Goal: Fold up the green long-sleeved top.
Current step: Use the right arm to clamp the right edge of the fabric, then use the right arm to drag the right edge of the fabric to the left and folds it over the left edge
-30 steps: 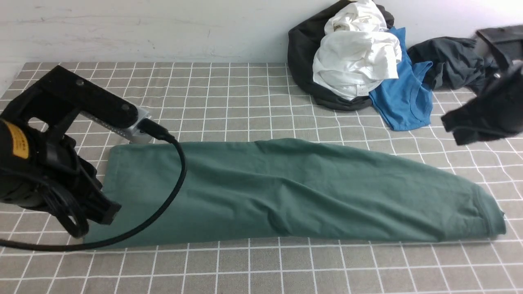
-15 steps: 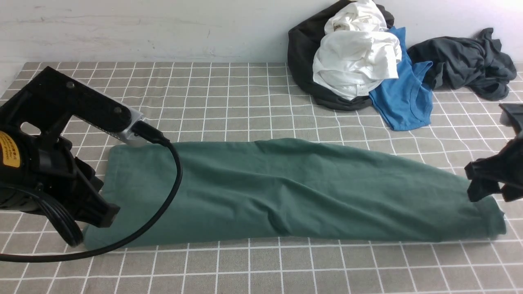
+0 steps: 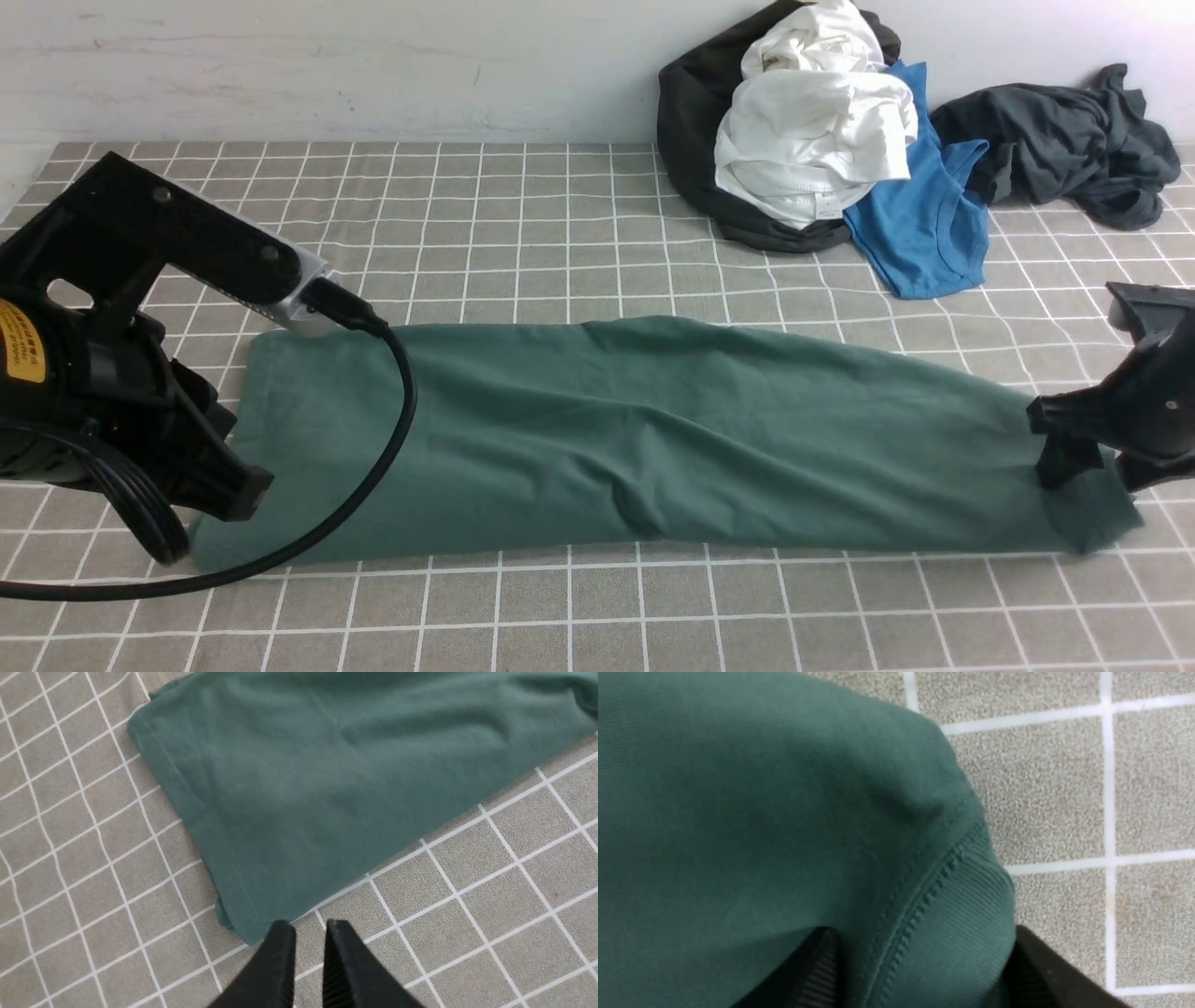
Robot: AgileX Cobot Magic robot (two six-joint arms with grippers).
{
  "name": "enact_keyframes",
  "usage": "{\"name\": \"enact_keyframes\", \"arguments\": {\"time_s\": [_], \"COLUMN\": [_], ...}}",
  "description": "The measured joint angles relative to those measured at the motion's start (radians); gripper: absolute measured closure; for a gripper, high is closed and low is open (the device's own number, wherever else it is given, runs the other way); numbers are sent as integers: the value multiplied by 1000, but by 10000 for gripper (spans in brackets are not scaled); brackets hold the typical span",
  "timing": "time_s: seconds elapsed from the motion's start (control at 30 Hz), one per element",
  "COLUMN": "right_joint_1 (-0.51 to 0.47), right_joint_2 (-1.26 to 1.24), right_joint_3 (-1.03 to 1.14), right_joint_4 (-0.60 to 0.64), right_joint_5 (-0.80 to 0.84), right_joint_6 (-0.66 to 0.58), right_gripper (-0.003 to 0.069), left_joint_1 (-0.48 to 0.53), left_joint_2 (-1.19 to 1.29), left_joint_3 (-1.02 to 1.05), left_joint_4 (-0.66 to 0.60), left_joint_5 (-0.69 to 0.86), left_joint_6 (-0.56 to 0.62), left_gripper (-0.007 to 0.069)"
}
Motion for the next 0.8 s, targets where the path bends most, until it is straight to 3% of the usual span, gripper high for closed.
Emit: {"name": "enact_keyframes", "arguments": {"time_s": [0.07, 0.13, 0.23, 0.37, 0.47, 0.53, 0.67, 0.8], "right_joint_1": [2, 9, 14, 17, 17, 20, 85, 256], "right_joint_2": [-16, -42, -95, -172, -258, -316, -396, -405], "right_joint_3": [-8, -19, -46, -102, -178, -229, -334, -445], "right_joint_4": [-1, -3, -10, -111, -282, -322, -266, -97], "right_joint_5": [30, 58, 101, 165, 249, 302, 359, 379], "right_joint_6": [-25, -53, -85, -63, 35, 68, 39, -9], "right_gripper": [435, 538, 612, 611, 611, 611, 611, 611], "left_joint_1": [0, 0, 0, 0, 0, 0, 0, 0], "left_joint_2": [0, 0, 0, 0, 0, 0, 0, 0], "left_joint_3": [0, 0, 0, 0, 0, 0, 0, 0], "left_joint_4": [0, 0, 1, 1, 1, 1, 1, 1], "left_joint_5": [0, 0, 0, 0, 0, 0, -5, -24], "left_joint_6": [0, 0, 0, 0, 0, 0, 0, 0], "left_gripper": [546, 546, 546, 546, 546, 546, 546, 546]}}
